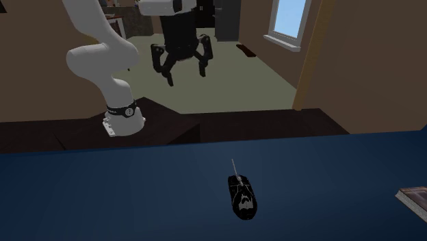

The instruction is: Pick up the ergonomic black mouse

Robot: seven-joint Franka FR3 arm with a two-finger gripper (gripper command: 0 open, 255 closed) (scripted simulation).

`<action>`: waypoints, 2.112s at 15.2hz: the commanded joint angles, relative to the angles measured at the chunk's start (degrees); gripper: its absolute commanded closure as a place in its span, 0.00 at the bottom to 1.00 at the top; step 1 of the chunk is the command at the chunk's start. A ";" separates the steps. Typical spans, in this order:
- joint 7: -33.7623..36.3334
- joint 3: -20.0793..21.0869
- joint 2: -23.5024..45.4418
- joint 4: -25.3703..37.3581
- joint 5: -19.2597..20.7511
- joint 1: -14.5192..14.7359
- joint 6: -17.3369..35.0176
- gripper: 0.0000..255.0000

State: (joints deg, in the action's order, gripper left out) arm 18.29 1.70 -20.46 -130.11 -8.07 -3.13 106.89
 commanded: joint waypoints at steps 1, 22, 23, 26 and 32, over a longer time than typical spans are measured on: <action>1.59 0.18 4.60 1.50 -0.60 -0.24 2.88 0.00; 12.51 -1.94 47.48 31.87 -6.44 -3.10 12.78 0.00; 12.37 -1.92 47.87 31.66 -6.51 -3.10 13.37 0.00; 11.94 -1.83 49.10 31.13 -6.75 -3.11 15.09 0.00; 11.71 -1.77 49.82 30.90 -6.88 -3.11 16.02 1.00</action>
State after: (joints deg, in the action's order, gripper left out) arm 30.02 -0.18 29.05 -99.20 -14.90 -6.32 122.70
